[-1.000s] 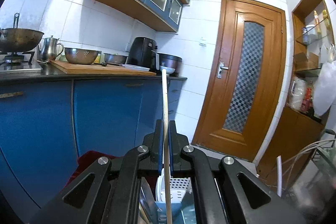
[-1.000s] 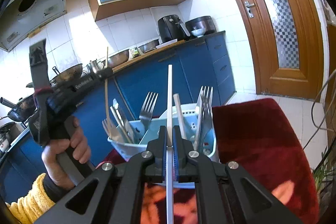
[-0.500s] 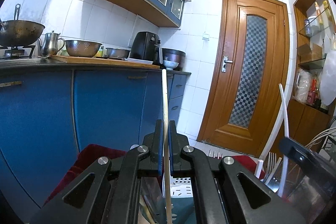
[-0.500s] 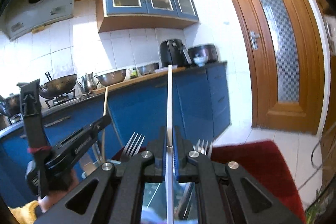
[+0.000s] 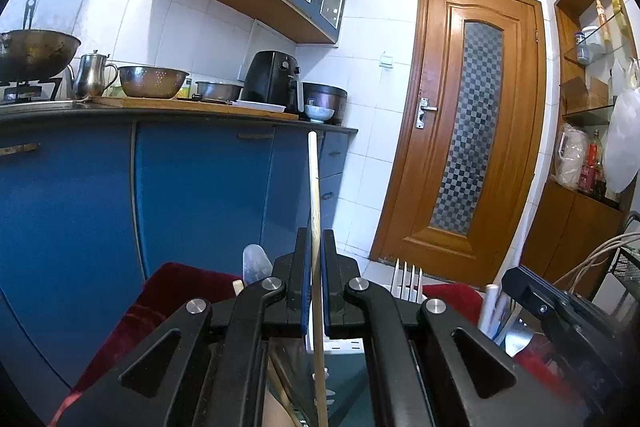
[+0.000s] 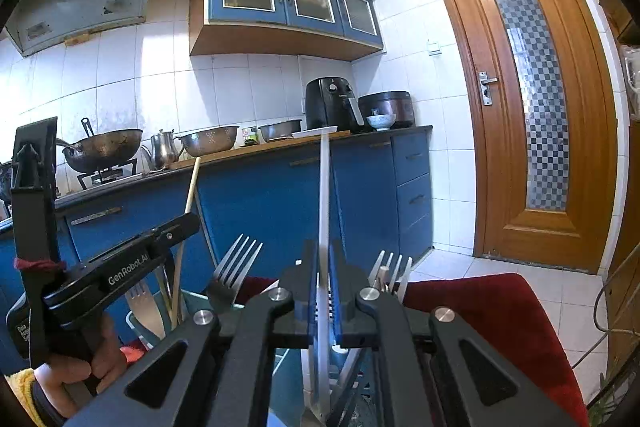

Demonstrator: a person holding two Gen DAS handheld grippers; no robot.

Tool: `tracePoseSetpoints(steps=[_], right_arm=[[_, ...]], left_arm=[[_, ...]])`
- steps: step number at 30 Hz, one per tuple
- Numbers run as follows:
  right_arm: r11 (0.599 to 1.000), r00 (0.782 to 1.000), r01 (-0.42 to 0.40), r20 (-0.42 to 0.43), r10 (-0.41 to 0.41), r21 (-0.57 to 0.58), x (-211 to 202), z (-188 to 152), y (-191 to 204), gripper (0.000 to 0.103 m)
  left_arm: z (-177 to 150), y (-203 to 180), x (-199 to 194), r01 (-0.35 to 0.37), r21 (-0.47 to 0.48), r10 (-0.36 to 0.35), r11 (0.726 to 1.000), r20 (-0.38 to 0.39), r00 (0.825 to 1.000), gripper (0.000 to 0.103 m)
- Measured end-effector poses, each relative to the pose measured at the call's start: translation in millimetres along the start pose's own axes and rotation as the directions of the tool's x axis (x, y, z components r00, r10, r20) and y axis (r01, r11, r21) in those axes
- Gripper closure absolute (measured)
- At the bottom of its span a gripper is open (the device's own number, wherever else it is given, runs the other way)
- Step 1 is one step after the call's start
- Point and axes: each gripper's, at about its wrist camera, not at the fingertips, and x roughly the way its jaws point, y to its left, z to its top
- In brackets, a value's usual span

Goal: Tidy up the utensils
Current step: 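Lower the chopsticks into the holder and open both tools, then withdraw both open tools back from the holder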

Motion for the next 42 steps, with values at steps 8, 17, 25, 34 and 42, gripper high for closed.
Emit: tracePoseSetpoints(steps=[8, 17, 25, 34, 42], right_arm=[[1.000, 1.000, -0.010, -0.022, 0.010, 0.007, -6, -3, 0, 0.088], [0.999, 0.999, -0.030, -0.015, 0.030, 0.028, -30, 5, 7, 0.072], [0.997, 0.996, -0.041, -0.081, 0.046, 0.069, -55, 8, 20, 0.071], [0.994, 0.983, -0.031, -0.176, 0.048, 0.100, -86, -7, 34, 0.071], [0.996, 0.969, 0.001, -0.247, 0.022, 0.094, -103, -40, 40, 0.070]], left_arm=[[-3, -4, -14, 0.009, 0.012, -0.009, 1.000, -0.002, 1.000, 0.096], [-2, -9, -37, 0.017, 0.043, -0.015, 0.999, -0.047, 0.999, 0.075], [4, -11, -75, -0.004, 0.065, 0.011, 0.998, -0.112, 0.994, 0.075], [-8, -5, -117, -0.006, 0.068, 0.022, 0.998, -0.234, 0.972, 0.075], [-55, -2, -131, -0.012, 0.046, 0.026, 0.999, -0.331, 0.943, 0.075]])
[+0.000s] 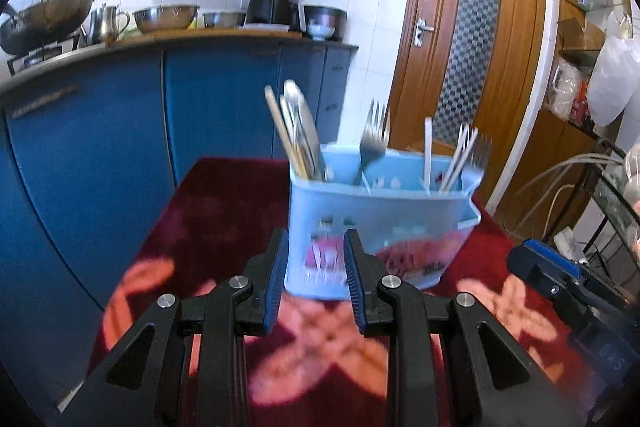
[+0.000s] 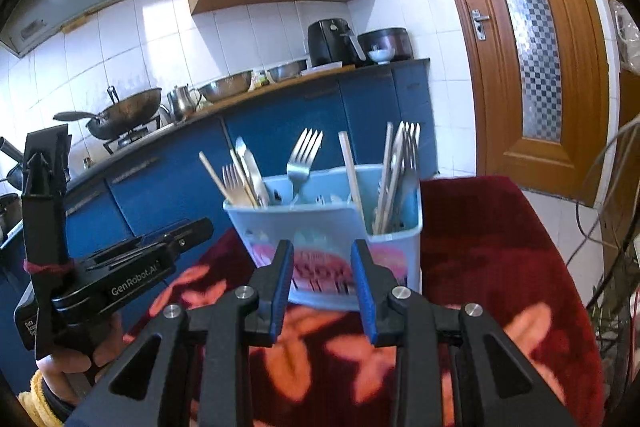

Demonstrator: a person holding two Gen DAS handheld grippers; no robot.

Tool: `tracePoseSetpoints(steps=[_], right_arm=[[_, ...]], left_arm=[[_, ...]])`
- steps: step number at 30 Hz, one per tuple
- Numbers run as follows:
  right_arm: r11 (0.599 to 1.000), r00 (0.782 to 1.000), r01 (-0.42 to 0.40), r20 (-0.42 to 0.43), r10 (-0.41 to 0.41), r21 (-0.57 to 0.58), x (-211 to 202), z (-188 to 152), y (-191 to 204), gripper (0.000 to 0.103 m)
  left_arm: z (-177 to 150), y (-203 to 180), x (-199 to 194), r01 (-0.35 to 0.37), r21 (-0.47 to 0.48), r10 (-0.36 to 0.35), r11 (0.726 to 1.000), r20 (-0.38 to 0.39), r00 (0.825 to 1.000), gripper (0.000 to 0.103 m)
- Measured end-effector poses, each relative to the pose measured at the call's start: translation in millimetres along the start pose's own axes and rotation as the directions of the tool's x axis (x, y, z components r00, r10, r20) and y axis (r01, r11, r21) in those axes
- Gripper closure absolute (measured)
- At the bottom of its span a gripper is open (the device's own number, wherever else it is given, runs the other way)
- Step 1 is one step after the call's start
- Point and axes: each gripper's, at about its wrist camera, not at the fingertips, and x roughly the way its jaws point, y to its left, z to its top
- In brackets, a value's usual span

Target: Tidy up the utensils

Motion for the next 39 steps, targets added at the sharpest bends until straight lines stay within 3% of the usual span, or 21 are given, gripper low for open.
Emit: tracePoseSetpoints(steps=[8, 12, 16, 39], right_arm=[[0.998, 0.998, 0.067, -0.013, -0.067, -0.013, -1, -28, -4, 0.053], [0.995, 0.995, 0.100, -0.029, -0.100, 0.001, 2, -39, -11, 0.042], [0.991, 0.991, 0.130, -0.045, -0.130, 0.001, 6, -50, -16, 0.037], [0.987, 0.987, 0.157, -0.047, -0.157, 0.017, 8, -56, -23, 0.033]], left_arm=[[-32, -1, 27, -0.035, 0.031, 0.038, 0.999, -0.079, 0.996, 0.074], [-37, 1, 32, -0.061, 0.034, 0.064, 0.998, -0.078, 0.995, 0.056], [-36, 5, 34, -0.083, 0.031, 0.085, 0.996, -0.070, 0.994, 0.053], [-40, -2, 36, -0.090, 0.079, 0.094, 0.993, -0.045, 0.995, 0.053]])
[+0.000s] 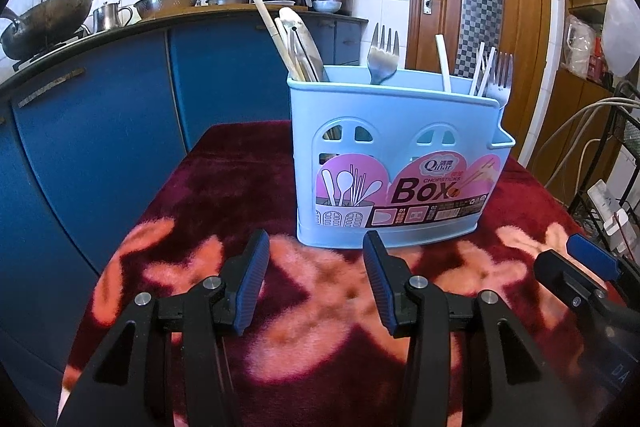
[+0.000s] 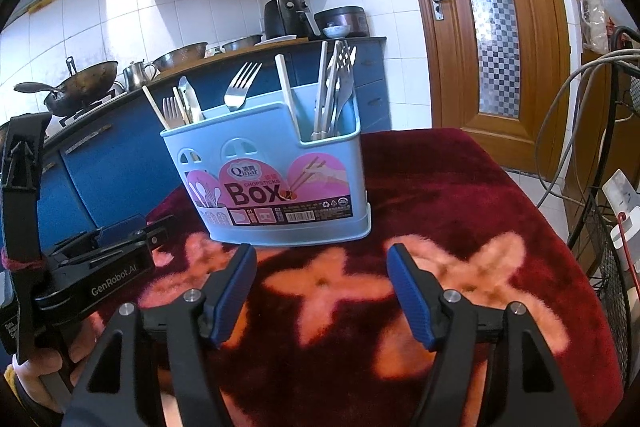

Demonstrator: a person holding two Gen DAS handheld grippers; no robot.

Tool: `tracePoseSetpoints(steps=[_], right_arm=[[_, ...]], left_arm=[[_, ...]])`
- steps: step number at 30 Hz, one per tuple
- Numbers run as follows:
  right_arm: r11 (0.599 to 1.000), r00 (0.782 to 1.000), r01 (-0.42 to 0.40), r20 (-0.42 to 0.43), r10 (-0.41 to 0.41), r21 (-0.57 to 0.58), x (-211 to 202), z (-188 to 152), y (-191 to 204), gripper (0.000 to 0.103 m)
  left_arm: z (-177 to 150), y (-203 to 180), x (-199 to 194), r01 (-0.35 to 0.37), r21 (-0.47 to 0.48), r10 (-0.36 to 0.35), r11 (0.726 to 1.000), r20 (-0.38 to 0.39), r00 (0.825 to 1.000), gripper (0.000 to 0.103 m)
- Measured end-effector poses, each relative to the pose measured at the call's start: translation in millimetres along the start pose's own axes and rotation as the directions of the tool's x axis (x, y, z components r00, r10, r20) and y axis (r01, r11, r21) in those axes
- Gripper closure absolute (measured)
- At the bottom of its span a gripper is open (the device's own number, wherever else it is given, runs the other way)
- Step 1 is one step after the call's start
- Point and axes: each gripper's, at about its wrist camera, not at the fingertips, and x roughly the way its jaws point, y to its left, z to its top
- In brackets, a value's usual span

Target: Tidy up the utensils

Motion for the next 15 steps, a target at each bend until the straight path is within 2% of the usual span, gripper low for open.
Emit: tracePoseSetpoints(steps=[15], right_arm=[[1.000, 1.000, 0.000, -0.002, 0.000, 0.002, 0.8, -0.4, -0.4, 0.033]], left_arm=[[-0.3, 0.5, -1.2, -0.002, 0.000, 0.002, 1.000, 0.008, 1.000, 0.053]])
